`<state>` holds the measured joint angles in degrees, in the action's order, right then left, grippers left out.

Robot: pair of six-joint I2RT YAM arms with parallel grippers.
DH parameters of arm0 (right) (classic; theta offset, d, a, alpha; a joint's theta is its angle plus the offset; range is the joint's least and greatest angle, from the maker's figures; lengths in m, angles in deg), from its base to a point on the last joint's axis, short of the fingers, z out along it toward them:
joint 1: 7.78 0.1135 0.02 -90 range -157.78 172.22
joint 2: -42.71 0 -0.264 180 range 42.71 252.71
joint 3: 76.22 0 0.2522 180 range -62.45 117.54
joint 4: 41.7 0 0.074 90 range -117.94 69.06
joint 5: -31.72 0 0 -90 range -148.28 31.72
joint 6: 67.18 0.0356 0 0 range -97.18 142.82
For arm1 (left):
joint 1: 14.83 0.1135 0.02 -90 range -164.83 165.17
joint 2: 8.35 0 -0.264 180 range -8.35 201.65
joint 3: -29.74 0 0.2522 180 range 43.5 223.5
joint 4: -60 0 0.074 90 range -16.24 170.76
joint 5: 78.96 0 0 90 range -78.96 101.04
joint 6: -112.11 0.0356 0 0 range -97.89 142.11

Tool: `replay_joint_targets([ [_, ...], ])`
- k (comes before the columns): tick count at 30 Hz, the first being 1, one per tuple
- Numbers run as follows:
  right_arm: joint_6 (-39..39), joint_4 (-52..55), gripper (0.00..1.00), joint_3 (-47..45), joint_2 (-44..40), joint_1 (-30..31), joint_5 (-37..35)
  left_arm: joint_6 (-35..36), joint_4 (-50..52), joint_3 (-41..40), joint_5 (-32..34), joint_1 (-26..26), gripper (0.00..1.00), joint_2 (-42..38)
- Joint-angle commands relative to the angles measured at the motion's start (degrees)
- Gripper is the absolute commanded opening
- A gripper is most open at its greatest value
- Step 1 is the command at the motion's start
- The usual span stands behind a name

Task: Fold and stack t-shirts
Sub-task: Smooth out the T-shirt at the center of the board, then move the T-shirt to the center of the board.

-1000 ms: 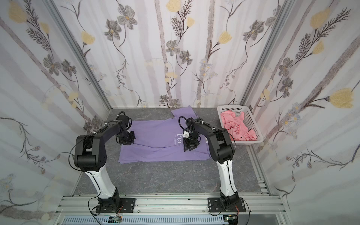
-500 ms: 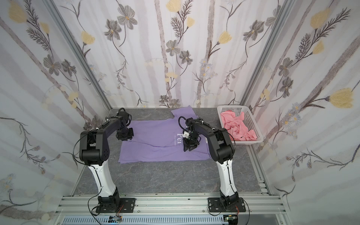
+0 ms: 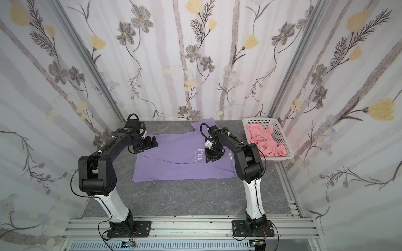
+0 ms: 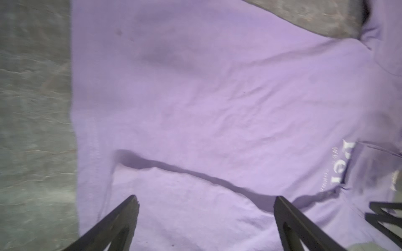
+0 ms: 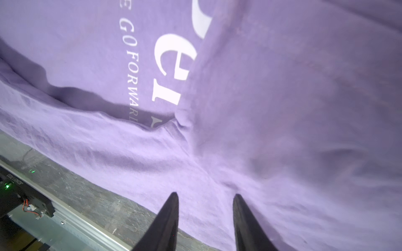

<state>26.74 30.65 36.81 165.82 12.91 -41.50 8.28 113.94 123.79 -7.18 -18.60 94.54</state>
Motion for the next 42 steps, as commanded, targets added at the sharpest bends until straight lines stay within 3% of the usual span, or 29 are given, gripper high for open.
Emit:
replay_joint_targets([
  [1,-0.40,0.35,0.41,0.57,-0.51,-0.67,-0.69,-4.72,-4.01,-3.66,-6.97,-2.42,1.00,-2.01],
  [5,-1.02,-0.30,0.41,0.96,1.77,-1.43,-0.78,-8.83,-8.39,-9.10,-5.62,-5.86,1.00,-2.02],
  [13,-1.20,-1.42,0.41,2.19,5.82,-2.93,1.10,-13.15,-11.58,-14.84,-4.05,-7.08,1.00,-0.36],
  [23,-0.82,-5.05,0.41,-10.54,1.31,-4.32,3.09,-13.33,-7.58,-21.94,0.10,-7.13,1.00,-2.67],
  [36,4.26,-7.01,0.41,-29.35,-13.30,-5.20,2.78,-16.75,-2.22,-33.90,2.10,-7.30,1.00,-17.30],
  [42,4.26,-7.19,0.42,-31.90,-17.85,-5.66,4.86,-17.21,-0.33,-35.61,2.53,-7.30,1.00,-26.51],
])
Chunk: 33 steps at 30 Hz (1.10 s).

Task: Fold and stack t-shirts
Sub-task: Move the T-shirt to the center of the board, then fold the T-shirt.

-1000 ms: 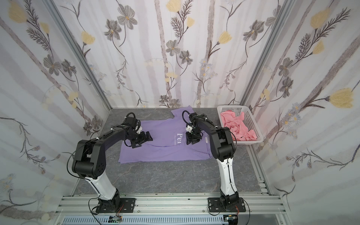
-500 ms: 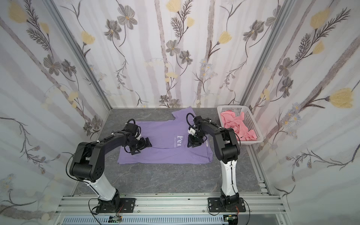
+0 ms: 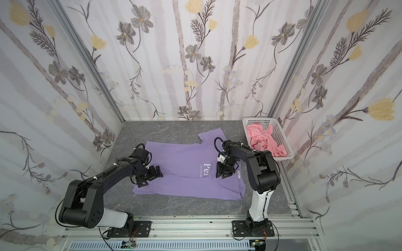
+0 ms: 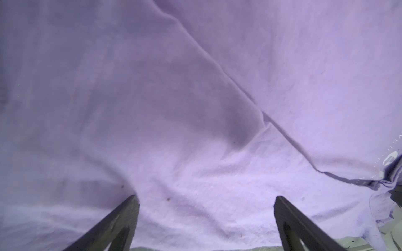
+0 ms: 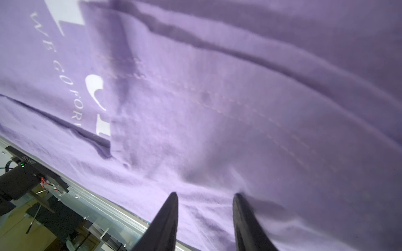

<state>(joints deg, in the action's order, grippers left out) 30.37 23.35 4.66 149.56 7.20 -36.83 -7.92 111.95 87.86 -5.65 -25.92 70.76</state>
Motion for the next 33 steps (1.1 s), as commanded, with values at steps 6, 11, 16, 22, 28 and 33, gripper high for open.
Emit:
replay_joint_targets([
  [6,-0.09,0.39,0.42,11.20,-2.98,0.05,4.15,2.59,4.32,12.59,5.37,0.30,1.00,-1.66],
  [11,-1.39,0.42,0.43,23.20,1.36,-0.04,1.84,5.69,2.37,19.89,7.23,0.37,1.00,6.05],
  [16,-0.21,2.32,0.43,33.93,9.27,-1.44,2.82,5.53,0.70,22.06,3.78,0.41,1.00,13.41],
  [22,-1.76,2.28,0.42,32.13,11.55,-1.00,1.84,3.75,1.04,19.39,5.44,0.27,1.00,14.21],
  [28,-3.29,2.41,0.42,40.10,18.63,-2.11,-6.33,3.88,0.45,21.62,6.55,0.27,1.00,17.76],
  [33,-3.79,4.03,0.43,55.33,28.63,-3.83,-12.77,4.28,-0.34,25.84,3.12,-0.07,1.00,18.61],
])
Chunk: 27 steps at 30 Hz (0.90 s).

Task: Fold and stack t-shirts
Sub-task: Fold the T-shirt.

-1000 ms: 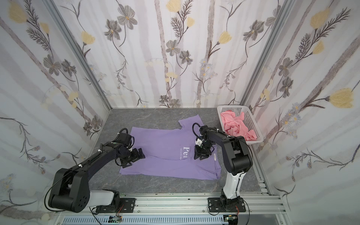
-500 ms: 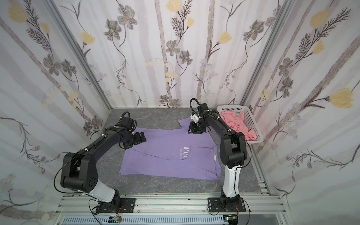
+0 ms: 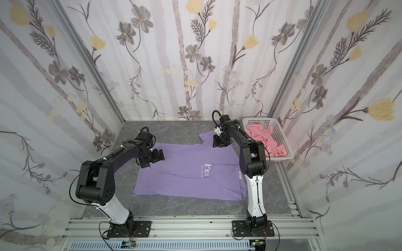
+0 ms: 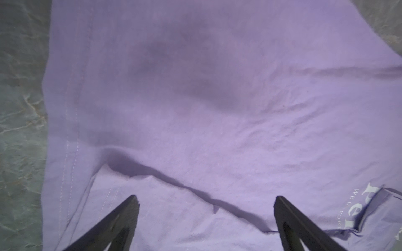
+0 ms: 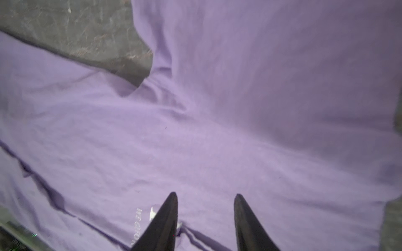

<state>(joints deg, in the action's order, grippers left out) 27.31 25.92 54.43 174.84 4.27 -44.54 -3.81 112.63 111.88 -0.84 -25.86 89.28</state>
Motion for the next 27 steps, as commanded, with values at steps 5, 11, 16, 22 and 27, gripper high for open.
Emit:
replay_joint_targets([
  [5,0.08,5.05,0.45,22.35,13.69,-2.96,-5.12,1.24,0.63,5.08,-1.96,-0.14,1.00,0.15],
  [11,3.04,7.85,0.49,33.18,21.49,-6.16,-3.34,1.57,1.86,5.65,-2.09,-0.16,1.00,-1.20],
  [16,5.51,7.92,0.52,35.85,24.31,-8.59,1.05,1.92,2.50,5.40,-2.01,-0.20,1.00,-1.68],
  [22,8.03,7.88,0.54,37.21,26.37,-10.29,8.02,1.19,1.74,4.33,-2.70,-0.17,1.00,-1.54],
  [27,9.48,7.84,0.54,38.47,28.34,-10.30,12.91,0.47,0.62,4.04,-3.81,-0.22,1.00,-0.49],
])
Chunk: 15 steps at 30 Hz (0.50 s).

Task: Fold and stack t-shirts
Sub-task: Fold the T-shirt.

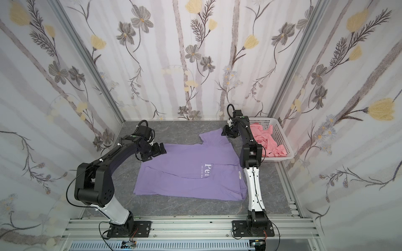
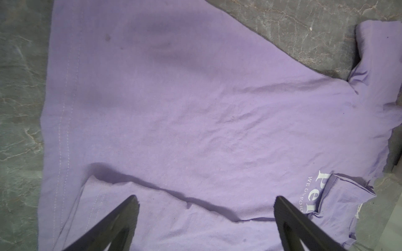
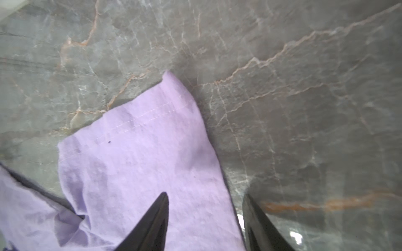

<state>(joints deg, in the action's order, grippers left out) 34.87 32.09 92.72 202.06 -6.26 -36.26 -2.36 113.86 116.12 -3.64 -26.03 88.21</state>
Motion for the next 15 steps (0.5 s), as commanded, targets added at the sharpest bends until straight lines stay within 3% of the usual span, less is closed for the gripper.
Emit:
replay_joint_targets([
  [1,1.92,1.67,0.54,0.15,1.27,0.32,4.74,-1.08,-0.70,-0.05,-1.14,-0.05,1.00,0.80],
  [15,6.78,-1.04,0.55,4.35,4.46,0.41,2.87,-1.18,-1.16,-3.56,-0.48,-0.14,1.00,-2.51],
])
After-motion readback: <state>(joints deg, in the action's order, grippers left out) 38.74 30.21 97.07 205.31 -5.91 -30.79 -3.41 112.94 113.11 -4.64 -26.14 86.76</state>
